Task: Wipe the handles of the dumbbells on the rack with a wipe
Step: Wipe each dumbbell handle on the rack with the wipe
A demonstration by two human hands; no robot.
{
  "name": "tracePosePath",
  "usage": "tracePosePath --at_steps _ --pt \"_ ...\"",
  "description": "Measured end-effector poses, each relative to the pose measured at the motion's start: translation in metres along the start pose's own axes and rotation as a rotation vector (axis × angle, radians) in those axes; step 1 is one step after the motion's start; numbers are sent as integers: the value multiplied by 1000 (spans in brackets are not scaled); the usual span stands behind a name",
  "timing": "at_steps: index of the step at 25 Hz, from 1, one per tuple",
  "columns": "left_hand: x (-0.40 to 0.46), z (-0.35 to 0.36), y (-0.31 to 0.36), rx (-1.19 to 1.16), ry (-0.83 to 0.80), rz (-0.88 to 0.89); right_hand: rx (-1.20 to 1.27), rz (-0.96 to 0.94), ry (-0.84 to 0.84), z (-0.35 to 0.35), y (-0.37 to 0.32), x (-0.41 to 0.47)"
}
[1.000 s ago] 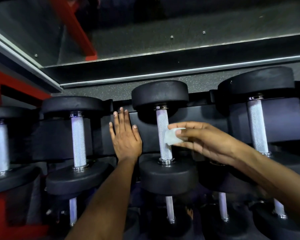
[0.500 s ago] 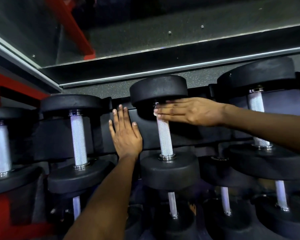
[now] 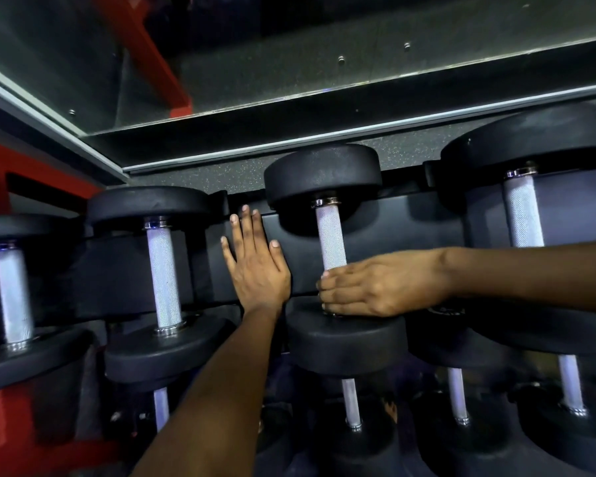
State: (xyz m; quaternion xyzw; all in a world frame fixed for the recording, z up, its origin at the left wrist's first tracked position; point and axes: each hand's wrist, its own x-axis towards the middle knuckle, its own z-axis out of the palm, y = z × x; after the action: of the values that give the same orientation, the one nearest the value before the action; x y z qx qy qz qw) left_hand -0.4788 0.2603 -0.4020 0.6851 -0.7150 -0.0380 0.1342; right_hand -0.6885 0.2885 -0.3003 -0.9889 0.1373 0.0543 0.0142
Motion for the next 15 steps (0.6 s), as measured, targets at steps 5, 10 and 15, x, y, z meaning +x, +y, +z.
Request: tracePosePath --at_steps 5,10,15 --pt "2 0 0 -3 1 -4 -154 267 -269 -22 18 43" --pt "1 -1 0 -5 -7 0 -71 395 -419 -42 8 74" --pt "1 0 0 -14 11 6 65 323 -617 -17 -8 96"
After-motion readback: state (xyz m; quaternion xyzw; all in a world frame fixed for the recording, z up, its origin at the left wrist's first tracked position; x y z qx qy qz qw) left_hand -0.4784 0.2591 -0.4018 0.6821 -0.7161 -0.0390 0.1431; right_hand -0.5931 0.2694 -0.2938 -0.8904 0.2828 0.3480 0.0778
